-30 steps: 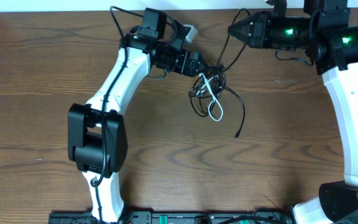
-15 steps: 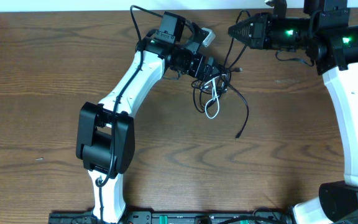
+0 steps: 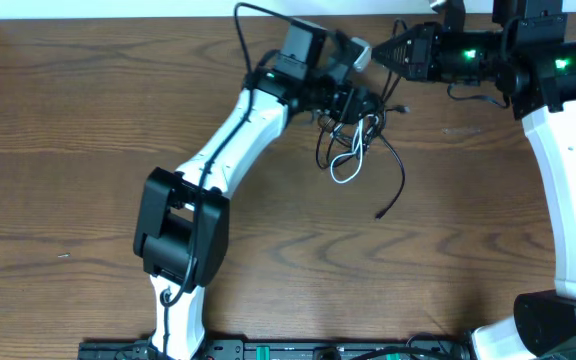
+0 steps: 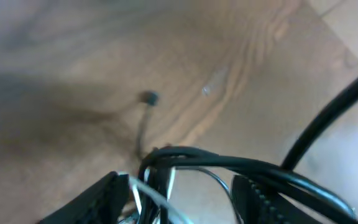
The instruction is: Untangle cables
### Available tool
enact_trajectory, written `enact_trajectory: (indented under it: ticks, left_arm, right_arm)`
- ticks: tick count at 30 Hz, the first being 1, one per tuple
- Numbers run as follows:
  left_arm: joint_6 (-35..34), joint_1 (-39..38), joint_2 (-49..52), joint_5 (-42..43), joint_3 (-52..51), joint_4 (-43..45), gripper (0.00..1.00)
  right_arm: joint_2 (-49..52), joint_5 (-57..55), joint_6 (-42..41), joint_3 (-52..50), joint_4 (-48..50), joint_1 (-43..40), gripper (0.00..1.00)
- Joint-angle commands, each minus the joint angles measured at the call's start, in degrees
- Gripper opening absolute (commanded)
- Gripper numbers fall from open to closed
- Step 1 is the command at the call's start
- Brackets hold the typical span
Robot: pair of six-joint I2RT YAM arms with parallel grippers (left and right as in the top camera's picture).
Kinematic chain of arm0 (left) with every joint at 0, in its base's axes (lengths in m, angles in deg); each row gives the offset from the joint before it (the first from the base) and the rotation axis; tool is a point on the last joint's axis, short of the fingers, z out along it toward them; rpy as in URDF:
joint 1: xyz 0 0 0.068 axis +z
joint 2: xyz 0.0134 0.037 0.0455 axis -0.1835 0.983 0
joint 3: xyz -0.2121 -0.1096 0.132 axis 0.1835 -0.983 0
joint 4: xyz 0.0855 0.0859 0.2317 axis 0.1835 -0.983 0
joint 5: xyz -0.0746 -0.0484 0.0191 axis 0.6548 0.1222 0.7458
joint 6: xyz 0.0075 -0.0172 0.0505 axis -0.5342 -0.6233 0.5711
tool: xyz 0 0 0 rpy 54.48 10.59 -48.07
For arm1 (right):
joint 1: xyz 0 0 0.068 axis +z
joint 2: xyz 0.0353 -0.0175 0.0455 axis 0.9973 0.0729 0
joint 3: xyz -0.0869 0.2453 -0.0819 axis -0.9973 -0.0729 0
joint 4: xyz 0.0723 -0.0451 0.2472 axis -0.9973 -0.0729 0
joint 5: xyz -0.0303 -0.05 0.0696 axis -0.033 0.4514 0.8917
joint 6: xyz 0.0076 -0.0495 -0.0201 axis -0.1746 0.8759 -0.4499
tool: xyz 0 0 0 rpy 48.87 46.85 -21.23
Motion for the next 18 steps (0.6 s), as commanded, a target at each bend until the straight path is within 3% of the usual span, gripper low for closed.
enact_trajectory:
  ticks: [1,3,6,11,14,18]
  left_arm:
    - [-8.44,0.35,0.94,-12.90,-0.42,2.43,0.54]
    - [-11.13,1.07,0.42,-16.68,-0.39,3.17,0.48]
    - [-11.15,2.82,-1.73,-19.76,-0.02,1.68,0.32]
    - [-11.10,6.21,-8.52,-22.53,0.57,-5.25,0.14]
    - [-11.08,7.67,-12.98,-22.51,0.57,-10.21,0.08]
    - [-11.08,8.87,-17.42,-22.51,0.57,-16.11,0.08]
  right_arm:
    - [-0.46,1.05,1.90,0.79,-0.81,-0.42,0.01]
    - [-0.46,0.79,2.43,0.79,-1.18,-0.55,0.01]
    - [-0.46,-1.49,2.40,0.79,-2.10,-1.20,0.01]
    - [-0.46,-8.81,2.40,0.79,-3.72,-2.86,0.01]
    - [-0.46,-14.99,2.40,0.79,-4.46,-3.67,0.01]
    - [-0.24,-22.99,2.40,0.72,-5.44,-4.39,0.01]
